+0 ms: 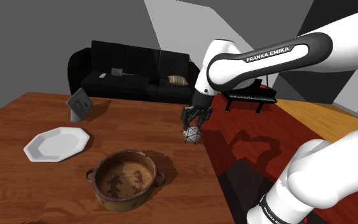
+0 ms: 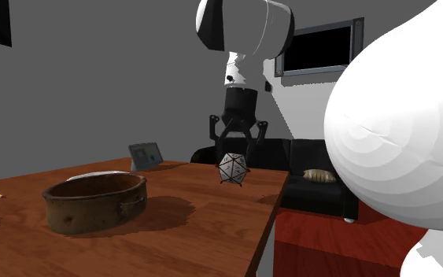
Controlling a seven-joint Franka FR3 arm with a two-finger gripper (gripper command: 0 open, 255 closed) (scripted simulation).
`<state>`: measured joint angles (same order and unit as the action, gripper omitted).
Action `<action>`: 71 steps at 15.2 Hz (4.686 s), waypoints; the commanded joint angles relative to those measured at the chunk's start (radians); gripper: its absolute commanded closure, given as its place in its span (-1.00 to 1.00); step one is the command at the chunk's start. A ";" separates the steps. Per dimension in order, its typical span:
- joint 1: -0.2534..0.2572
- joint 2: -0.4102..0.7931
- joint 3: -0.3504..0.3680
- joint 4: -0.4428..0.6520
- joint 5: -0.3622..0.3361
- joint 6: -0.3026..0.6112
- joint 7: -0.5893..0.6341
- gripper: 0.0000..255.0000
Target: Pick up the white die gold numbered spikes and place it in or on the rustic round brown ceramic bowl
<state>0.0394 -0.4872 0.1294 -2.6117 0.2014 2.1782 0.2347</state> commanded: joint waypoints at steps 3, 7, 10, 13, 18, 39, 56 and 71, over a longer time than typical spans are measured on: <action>-0.002 -0.024 -0.004 0.040 -0.007 -0.064 0.007 1.00; -0.004 -0.043 -0.007 0.081 -0.013 -0.124 0.014 1.00; -0.006 -0.054 -0.010 0.114 -0.017 -0.167 0.018 1.00; -0.007 -0.062 -0.013 0.148 -0.021 -0.210 0.023 1.00; 0.021 -0.037 0.046 0.192 0.002 -0.218 0.099 1.00; 0.128 0.365 0.410 0.569 -0.066 -0.138 0.607 1.00; 0.132 0.425 0.425 0.445 -0.090 0.038 0.619 1.00; 0.127 0.359 0.409 0.513 -0.059 -0.088 0.595 -1.00</action>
<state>0.1665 -0.1265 0.5384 -2.1064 0.1423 2.0998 0.8296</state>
